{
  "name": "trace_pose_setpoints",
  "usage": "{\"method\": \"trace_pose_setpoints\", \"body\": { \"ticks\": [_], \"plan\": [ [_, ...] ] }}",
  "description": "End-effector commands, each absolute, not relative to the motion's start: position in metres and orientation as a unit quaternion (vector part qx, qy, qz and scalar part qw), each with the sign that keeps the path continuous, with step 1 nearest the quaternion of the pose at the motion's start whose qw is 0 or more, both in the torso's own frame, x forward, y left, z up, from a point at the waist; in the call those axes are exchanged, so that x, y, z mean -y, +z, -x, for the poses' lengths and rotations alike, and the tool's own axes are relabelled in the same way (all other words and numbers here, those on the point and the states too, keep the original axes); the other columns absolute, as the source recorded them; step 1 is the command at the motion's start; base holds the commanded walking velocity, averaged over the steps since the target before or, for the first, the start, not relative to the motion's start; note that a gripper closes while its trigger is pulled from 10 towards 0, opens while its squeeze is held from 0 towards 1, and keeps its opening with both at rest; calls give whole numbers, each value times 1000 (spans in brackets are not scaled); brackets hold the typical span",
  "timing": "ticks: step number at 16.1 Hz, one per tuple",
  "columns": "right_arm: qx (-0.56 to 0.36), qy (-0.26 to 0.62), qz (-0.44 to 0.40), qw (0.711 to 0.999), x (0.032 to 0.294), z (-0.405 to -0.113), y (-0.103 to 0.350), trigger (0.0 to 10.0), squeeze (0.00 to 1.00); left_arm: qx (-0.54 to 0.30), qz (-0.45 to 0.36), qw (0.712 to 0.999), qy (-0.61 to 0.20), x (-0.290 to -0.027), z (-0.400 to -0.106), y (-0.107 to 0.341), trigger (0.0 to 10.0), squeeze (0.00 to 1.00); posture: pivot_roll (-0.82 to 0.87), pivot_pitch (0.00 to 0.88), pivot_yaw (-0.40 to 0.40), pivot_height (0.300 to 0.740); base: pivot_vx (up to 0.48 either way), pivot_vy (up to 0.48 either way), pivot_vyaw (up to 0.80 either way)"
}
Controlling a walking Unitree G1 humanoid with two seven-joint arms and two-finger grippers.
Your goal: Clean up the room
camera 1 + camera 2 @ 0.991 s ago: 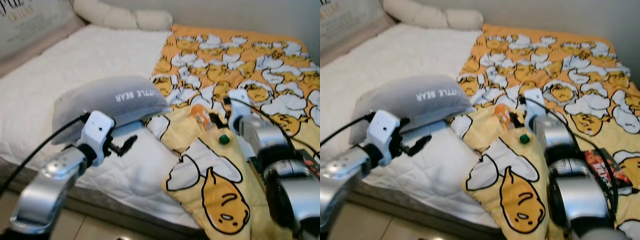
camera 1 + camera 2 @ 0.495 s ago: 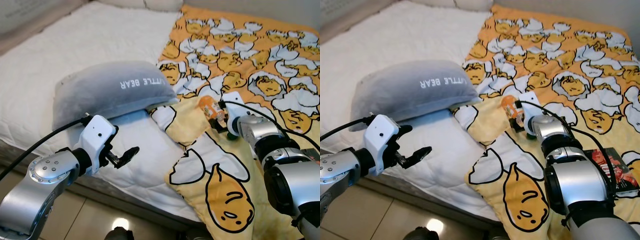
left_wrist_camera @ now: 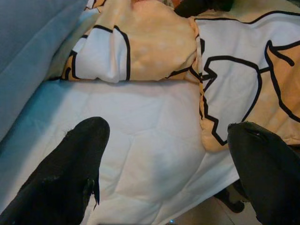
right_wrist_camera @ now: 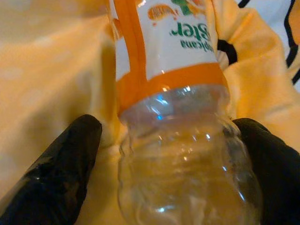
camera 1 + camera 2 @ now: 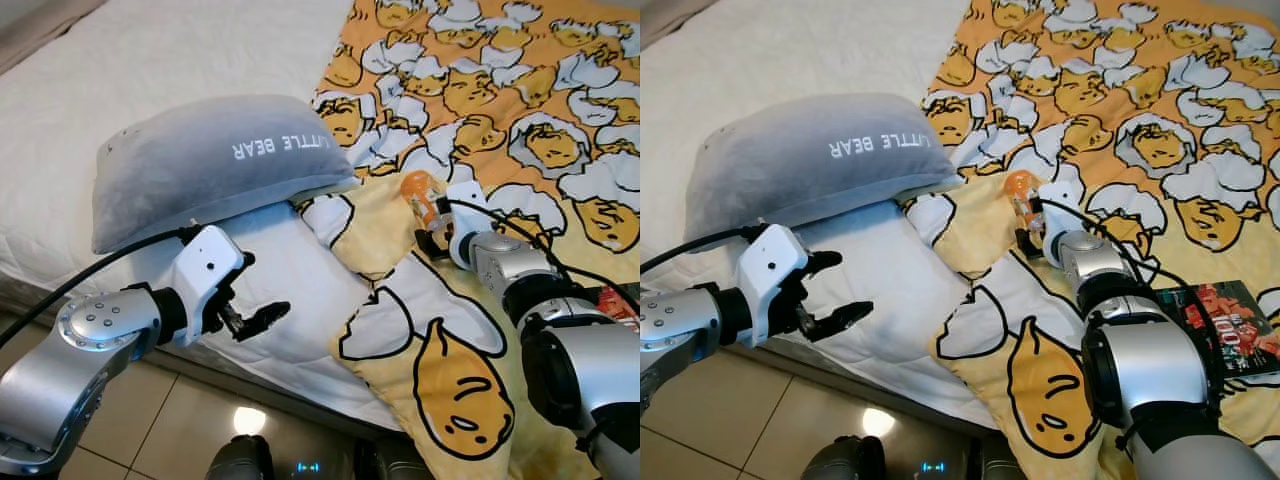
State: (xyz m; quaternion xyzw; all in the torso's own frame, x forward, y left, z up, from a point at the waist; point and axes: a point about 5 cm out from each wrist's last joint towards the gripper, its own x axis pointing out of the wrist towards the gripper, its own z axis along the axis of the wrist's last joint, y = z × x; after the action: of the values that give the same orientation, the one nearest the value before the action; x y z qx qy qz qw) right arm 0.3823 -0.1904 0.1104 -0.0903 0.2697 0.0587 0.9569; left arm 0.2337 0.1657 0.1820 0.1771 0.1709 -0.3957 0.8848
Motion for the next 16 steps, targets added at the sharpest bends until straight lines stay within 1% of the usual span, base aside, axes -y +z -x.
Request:
{"method": "trace_pose_setpoints", "body": {
  "ticks": [1, 2, 3, 8, 11, 12, 14, 16],
  "plan": [
    [-256, 56, 78, 962, 188, -386, 118, 2078, 0, -172, -179, 882, -401, -166, -234, 183, 10000, 0, 14, 219, -14, 740, 0, 0, 0],
    [-254, 55, 77, 962, 189, -386, 118, 157, 0, -172, -179, 882, -401, -166, -234, 183, 10000, 0, 14, 219, -14, 740, 0, 0, 0],
    [-253, 53, 74, 963, 190, -387, 119, 0, 0, -173, -178, 881, -403, -165, -234, 182, 10000, 0, 1, 204, -10, 740, 0, 0, 0],
    [-264, 47, 74, 961, 197, -385, 117, 0, 0, -174, -177, 886, -393, -164, -238, 177, 10000, 0, -16, 167, -6, 740, 0, 0, 0],
    [-279, 49, 77, 956, 199, -382, 112, 0, 0, -172, -160, 888, -395, -162, -239, 177, 10000, 0, -16, 166, -7, 740, 0, 0, 0],
    [-282, 47, 74, 955, 199, -381, 110, 0, 0, -166, -150, 899, -376, -164, -242, 177, 10000, 0, -17, 164, -7, 740, 0, 0, 0],
    [-280, 38, 55, 958, 200, -380, 110, 0, 0, -159, -136, 911, -355, -165, -246, 176, 10000, 0, -23, 150, -4, 740, 0, 0, 0],
    [-264, 27, 9, 964, 203, -382, 114, 0, 0, -144, -121, 923, -336, -164, -246, 175, 10000, 0, -32, 119, 12, 740, 0, 0, 0]
  ]
}}
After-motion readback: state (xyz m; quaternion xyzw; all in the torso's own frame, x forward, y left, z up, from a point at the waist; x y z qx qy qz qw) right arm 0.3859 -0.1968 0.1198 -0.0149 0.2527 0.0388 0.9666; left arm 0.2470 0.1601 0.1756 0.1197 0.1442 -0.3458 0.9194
